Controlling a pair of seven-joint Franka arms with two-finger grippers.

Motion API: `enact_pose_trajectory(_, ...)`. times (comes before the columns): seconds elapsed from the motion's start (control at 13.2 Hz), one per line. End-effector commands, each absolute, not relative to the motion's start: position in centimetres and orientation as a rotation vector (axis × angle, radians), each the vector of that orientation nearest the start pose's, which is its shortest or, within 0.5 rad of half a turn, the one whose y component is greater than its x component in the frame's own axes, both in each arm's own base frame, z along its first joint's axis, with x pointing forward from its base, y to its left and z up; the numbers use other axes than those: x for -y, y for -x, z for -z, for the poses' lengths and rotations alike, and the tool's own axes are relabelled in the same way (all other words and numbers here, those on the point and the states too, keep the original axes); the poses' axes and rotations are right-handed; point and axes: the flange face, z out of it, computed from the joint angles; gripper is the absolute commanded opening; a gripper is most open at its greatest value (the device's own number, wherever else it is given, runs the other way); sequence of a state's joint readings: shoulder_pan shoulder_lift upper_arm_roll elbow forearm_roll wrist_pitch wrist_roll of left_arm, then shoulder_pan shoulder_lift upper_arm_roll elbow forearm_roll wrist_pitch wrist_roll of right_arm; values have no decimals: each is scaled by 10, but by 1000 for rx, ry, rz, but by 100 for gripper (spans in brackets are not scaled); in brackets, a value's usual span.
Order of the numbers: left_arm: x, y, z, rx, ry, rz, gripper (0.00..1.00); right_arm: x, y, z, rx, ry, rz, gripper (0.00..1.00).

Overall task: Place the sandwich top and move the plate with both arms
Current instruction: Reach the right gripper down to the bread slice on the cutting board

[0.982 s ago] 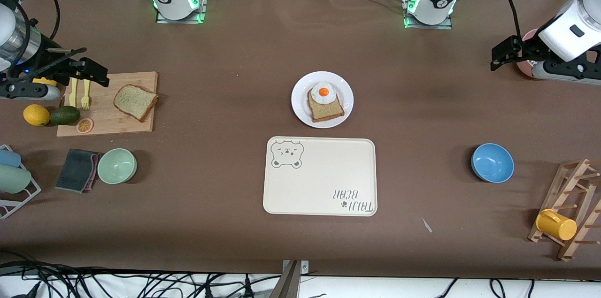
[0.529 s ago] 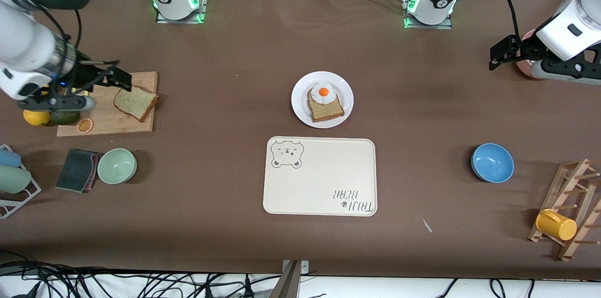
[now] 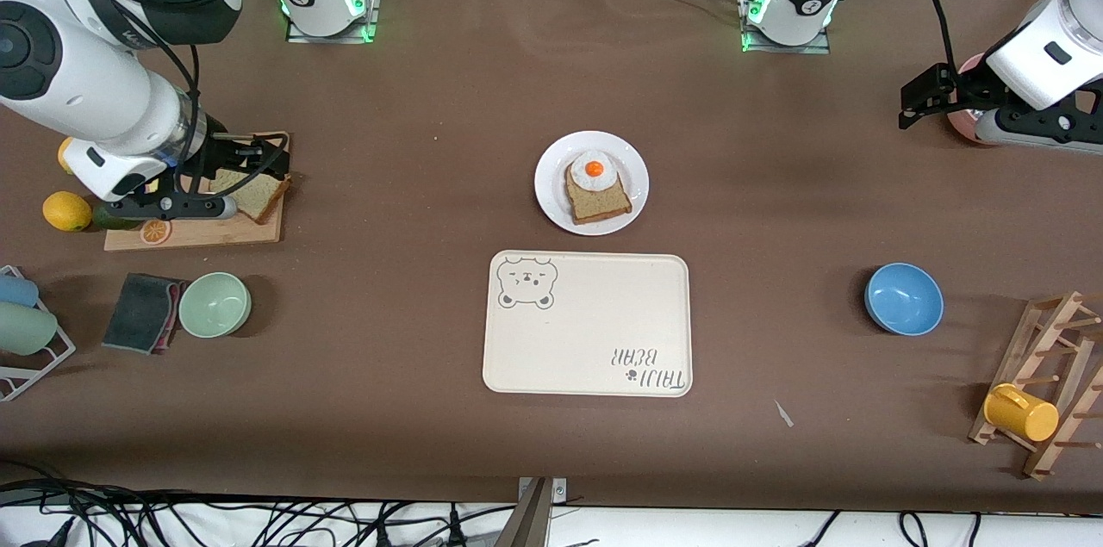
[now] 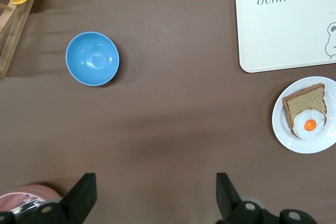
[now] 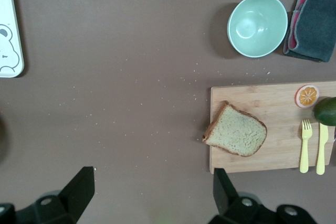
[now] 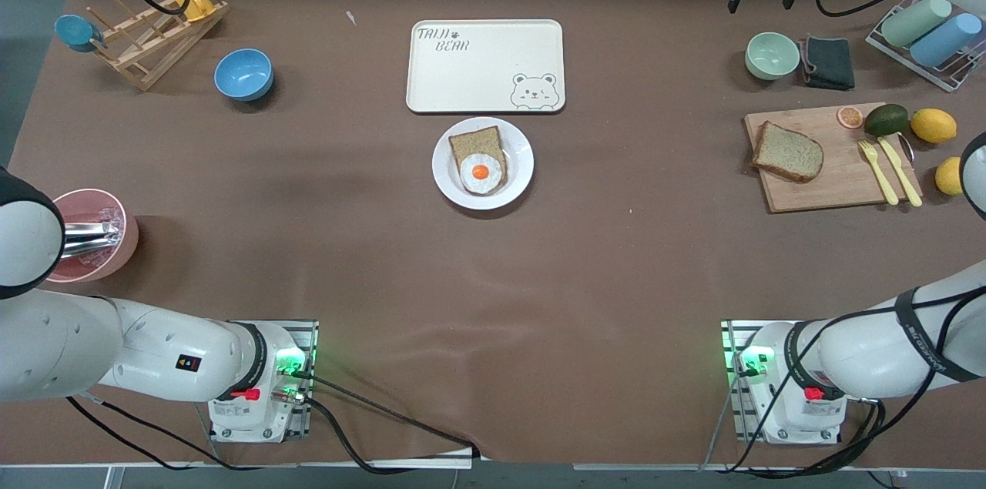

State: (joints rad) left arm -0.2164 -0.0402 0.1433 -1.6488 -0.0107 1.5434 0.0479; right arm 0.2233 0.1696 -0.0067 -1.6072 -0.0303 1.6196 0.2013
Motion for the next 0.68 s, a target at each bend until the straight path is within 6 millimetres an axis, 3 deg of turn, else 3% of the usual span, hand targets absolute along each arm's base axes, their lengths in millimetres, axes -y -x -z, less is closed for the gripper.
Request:
enact_pose_trajectory(0.0,42,-536,-615,-190,3131,-123,100,-134,-577,-515,41,3209,-227,100)
enact_pose_trajectory(0.23,58,-534,-622,-213,3118,-115,100,-128,-584,-483,47,3211,-252,100)
enact_pose_trajectory(0.6,63,-533,-623,-227,3117,-114,100,-128,-567,-408,94,3241,-178,100)
